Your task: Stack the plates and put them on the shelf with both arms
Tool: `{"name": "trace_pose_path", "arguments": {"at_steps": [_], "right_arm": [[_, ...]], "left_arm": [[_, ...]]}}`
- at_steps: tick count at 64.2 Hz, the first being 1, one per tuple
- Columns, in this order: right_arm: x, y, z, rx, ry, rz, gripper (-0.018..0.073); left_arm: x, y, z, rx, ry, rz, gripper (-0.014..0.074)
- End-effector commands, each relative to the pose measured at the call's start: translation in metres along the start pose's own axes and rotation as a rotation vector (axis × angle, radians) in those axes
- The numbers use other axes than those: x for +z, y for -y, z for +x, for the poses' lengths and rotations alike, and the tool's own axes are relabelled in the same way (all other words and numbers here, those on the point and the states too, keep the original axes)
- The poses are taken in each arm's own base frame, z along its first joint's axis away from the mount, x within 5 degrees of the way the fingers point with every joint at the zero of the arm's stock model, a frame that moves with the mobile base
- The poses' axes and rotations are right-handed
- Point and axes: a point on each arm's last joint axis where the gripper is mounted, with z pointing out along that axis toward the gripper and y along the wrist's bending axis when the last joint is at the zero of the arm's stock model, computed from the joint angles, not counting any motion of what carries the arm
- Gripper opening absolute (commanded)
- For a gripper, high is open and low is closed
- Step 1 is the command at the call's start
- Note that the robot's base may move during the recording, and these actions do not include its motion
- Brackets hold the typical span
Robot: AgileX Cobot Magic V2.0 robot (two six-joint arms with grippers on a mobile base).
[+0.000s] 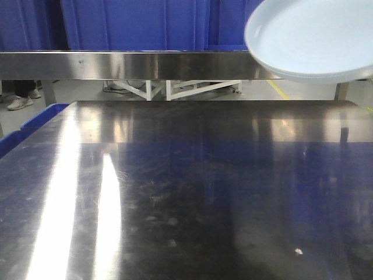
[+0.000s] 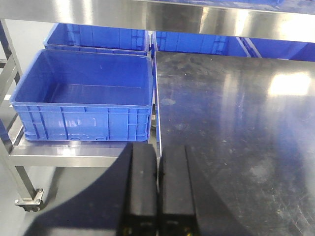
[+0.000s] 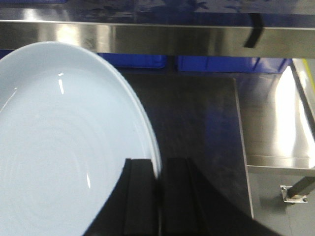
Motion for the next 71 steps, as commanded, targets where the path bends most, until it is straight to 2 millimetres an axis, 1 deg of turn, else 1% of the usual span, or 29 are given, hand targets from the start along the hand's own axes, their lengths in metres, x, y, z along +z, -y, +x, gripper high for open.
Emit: {"name": "trace_pose_path", "arguments": {"at_steps": [1,6,11,16,25,71], "right_arm": [[-0.026,0.003,-0.003,-0.005,0.15,-0.008,0.0015],[-0.039,0.004,0.012,-0.005,0.17,-0.01,0.0015],[-0.048,0.006,0.029,-0.005,0.178,-0.012,0.0015],[-0.057,0.007,0.042,-0.005,0.199,-0.015,0.0015],[-0.065,0.009,0.056,-0.005,0.225,-0.019,0.0015],[-0.067,0.009,0.056,-0.005,0.244,-0.023,0.0015]], "left_arm": [[-0.003,0.002,-0.016,-0.009,0.105,0.016,0.0085],[-0.003,0.002,-0.016,-0.009,0.105,0.016,0.0085],[-0.003,0.002,-0.016,-0.009,0.105,0.016,0.0084],[-0.003,0.002,-0.016,-0.009,0.105,0.016,0.0085],[-0.003,0.002,-0.016,-0.009,0.105,0.016,0.0084],[-0.003,0.002,-0.016,-0.009,0.105,0.016,0.0085]]}}
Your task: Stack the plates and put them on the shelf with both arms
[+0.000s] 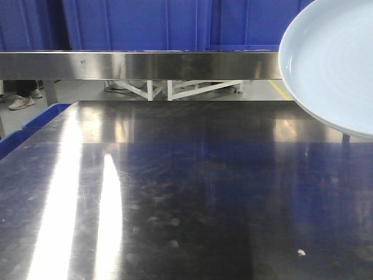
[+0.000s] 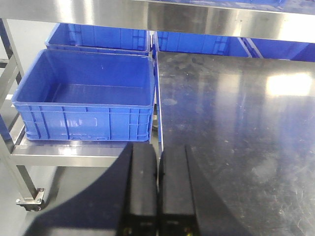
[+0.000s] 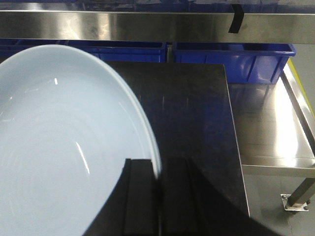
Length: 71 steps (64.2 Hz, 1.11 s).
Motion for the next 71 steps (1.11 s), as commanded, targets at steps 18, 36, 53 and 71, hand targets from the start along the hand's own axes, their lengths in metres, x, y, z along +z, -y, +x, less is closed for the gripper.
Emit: {"name": "trace_pose_path", "arguments": {"at_steps": [18,36,53,71], "right_arm": [[-0.0056,-0.0015,-0.0184,-0.003,0.137,-0.015,0.0015],[-0.0056,-0.0015,-0.0184,-0.003,0.137,-0.015,0.0015],[-0.0056,-0.0015,-0.0184,-0.003,0.137,-0.015,0.0015],[-0.0056,-0.0015,-0.0184,-0.003,0.137,-0.015,0.0015]], "left_arm": [[-0.0031,0.002,-0.0165,-0.009,0.105,0.016,0.0084],[-0.0031,0.002,-0.0165,-0.009,0.105,0.016,0.0084],[-0.0031,0.002,-0.0165,-0.009,0.105,0.016,0.0084],[-0.0031,0.002,-0.0165,-0.009,0.105,0.016,0.0084]]}}
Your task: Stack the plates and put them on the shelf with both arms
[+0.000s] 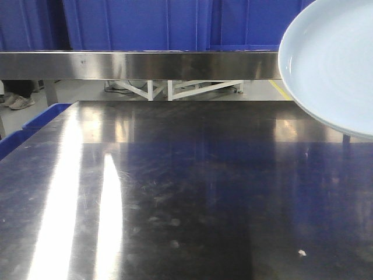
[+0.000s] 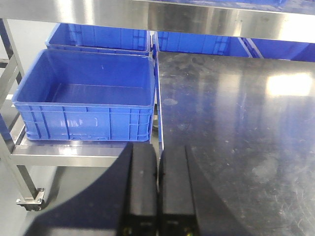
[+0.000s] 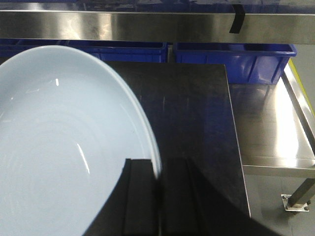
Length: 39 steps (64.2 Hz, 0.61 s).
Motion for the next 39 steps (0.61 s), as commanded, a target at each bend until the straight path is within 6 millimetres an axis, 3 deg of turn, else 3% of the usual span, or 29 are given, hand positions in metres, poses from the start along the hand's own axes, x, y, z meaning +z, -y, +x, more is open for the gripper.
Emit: {"name": "trace_pose_path", "arguments": {"at_steps": [1,39], "right_arm": [[-0.0056,-0.0015,-0.0184,-0.003,0.137,-0.015,0.0015],[-0.0056,-0.0015,-0.0184,-0.003,0.137,-0.015,0.0015]], "left_arm": [[-0.0031,0.002,-0.0165,-0.009,0.105,0.016,0.0084],[-0.0031,0.002,-0.0165,-0.009,0.105,0.016,0.0084]]}}
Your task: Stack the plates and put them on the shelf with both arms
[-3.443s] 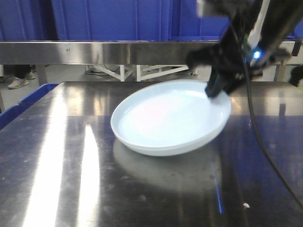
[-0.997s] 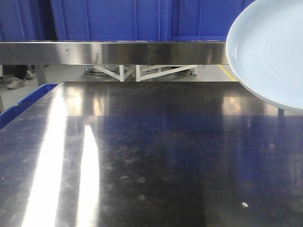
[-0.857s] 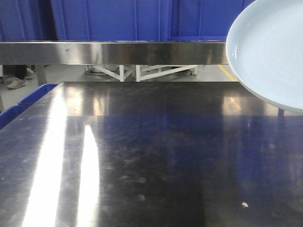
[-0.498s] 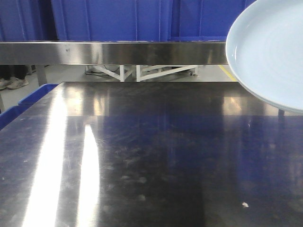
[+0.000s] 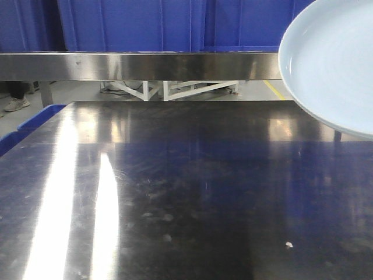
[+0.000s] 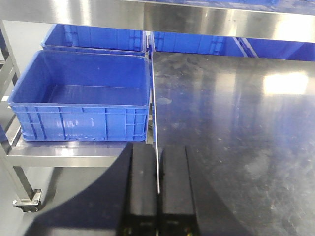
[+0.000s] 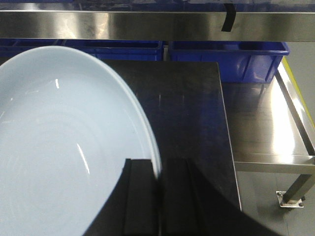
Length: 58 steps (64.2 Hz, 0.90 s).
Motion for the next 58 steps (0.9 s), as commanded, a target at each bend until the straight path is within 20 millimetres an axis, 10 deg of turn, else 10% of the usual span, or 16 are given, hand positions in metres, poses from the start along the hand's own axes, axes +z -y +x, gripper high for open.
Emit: {"name": "trace_pose_path", "arguments": {"at_steps": [1,58], "right_arm": [[-0.0056,-0.0015,-0.0184,-0.003,0.137,-0.015,0.0015],[-0.0056,-0.0015,-0.0184,-0.003,0.137,-0.015,0.0015]], "left_arm": [[-0.0031,0.002,-0.0165,-0.009,0.105,0.016,0.0084],[-0.0031,0.002,-0.0165,-0.009,0.105,0.016,0.0084]]}}
